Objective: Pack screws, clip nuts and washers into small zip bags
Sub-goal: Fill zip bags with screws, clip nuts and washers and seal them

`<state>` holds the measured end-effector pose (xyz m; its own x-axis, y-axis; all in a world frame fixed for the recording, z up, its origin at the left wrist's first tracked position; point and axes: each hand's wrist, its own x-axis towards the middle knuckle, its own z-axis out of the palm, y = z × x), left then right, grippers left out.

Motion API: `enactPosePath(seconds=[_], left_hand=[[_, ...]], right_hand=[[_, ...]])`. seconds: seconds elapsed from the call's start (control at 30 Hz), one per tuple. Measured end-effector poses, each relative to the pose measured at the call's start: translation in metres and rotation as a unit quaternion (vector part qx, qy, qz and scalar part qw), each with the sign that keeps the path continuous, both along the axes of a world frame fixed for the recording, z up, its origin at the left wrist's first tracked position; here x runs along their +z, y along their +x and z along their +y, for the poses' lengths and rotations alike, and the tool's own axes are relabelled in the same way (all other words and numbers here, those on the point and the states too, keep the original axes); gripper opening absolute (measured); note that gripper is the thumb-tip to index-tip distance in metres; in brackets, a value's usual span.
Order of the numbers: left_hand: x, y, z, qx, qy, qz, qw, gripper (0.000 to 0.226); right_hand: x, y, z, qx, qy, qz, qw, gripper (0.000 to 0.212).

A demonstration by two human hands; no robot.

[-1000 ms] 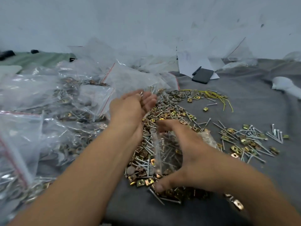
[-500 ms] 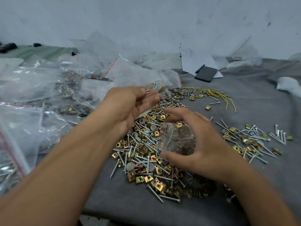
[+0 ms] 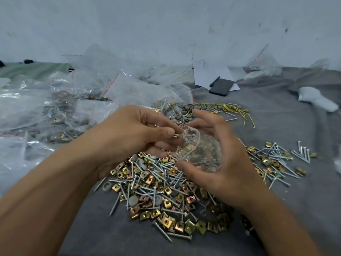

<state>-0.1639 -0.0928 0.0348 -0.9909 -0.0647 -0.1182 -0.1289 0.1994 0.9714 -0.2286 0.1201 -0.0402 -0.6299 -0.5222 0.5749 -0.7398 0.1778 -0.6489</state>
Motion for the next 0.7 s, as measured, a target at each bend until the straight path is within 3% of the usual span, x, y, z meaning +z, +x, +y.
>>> enactPosePath(seconds=[0.1, 0.17, 0.37, 0.5, 0.6, 0.7], left_hand=[[0.002, -0.001, 0.001, -0.029, -0.121, 0.007, 0.992, 0.012], [0.0, -0.002, 0.004, -0.028, -0.151, 0.012, 0.988, 0.011], [-0.002, -0.003, 0.013, -0.04, -0.201, 0.04, 0.978, 0.011], [-0.002, -0.002, 0.015, -0.057, -0.134, 0.058, 0.988, 0.018], [-0.003, -0.002, 0.016, -0.011, -0.094, 0.106, 0.99, 0.023], [-0.01, -0.005, 0.01, 0.033, -0.18, 0.133, 0.974, 0.016]], right_hand=[[-0.001, 0.0, -0.003, 0.001, 0.006, 0.006, 1.0, 0.096], [-0.002, 0.001, -0.005, 0.011, 0.011, 0.005, 1.0, 0.096], [-0.001, 0.003, -0.007, 0.024, 0.017, 0.0, 1.0, 0.095], [0.002, 0.005, -0.007, 0.008, 0.023, 0.003, 1.0, 0.088], [0.0, 0.001, -0.005, -0.037, 0.021, -0.024, 0.999, 0.079], [-0.001, -0.003, -0.003, -0.101, -0.011, -0.071, 0.992, 0.068]])
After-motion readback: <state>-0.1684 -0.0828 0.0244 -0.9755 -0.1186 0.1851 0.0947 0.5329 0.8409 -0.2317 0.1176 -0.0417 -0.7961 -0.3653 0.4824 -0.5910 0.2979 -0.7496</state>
